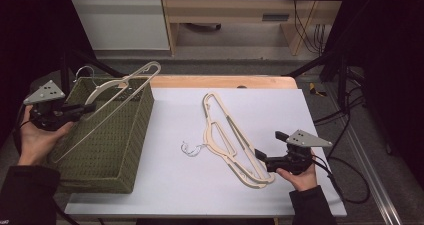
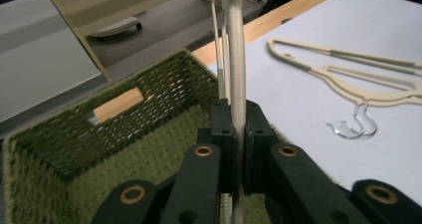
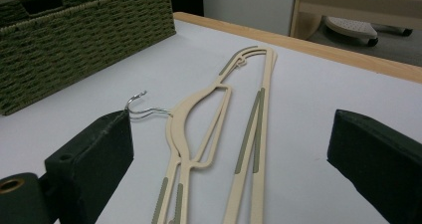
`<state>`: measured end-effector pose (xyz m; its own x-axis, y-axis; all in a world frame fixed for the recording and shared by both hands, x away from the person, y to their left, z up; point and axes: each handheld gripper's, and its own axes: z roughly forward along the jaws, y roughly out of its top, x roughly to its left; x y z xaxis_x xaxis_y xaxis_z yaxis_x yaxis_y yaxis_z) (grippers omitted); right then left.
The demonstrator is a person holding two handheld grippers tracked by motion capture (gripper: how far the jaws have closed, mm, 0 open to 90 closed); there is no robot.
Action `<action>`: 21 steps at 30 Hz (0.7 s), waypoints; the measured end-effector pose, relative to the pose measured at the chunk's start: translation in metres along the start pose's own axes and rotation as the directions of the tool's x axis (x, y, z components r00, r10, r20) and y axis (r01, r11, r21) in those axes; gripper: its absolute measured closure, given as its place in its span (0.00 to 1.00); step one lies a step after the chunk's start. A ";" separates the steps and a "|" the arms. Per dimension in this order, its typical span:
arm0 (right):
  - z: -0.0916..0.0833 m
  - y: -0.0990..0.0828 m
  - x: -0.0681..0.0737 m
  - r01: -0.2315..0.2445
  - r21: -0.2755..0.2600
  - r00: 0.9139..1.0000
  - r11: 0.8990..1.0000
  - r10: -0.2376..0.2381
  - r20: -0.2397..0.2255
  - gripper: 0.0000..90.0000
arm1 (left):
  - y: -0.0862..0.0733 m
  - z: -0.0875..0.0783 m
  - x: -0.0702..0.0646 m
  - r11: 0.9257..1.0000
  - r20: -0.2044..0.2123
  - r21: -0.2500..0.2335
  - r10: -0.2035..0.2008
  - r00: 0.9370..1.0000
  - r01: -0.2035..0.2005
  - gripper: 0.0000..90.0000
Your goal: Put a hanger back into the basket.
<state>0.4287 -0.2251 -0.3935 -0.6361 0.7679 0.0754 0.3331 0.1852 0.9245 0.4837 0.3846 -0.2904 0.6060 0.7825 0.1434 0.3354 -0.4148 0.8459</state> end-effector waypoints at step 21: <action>0.002 -0.001 0.000 0.008 0.009 1.000 1.000 -0.008 0.000 0.05 | -0.040 0.000 0.024 0.997 -0.015 0.050 -0.066 0.998 0.066 0.96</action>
<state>0.4297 -0.2241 -0.3952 -0.6388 0.7664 0.0677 0.3343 0.1972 0.9216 0.4851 0.4201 -0.3211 0.5718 0.8148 0.0952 0.4106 -0.3847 0.8267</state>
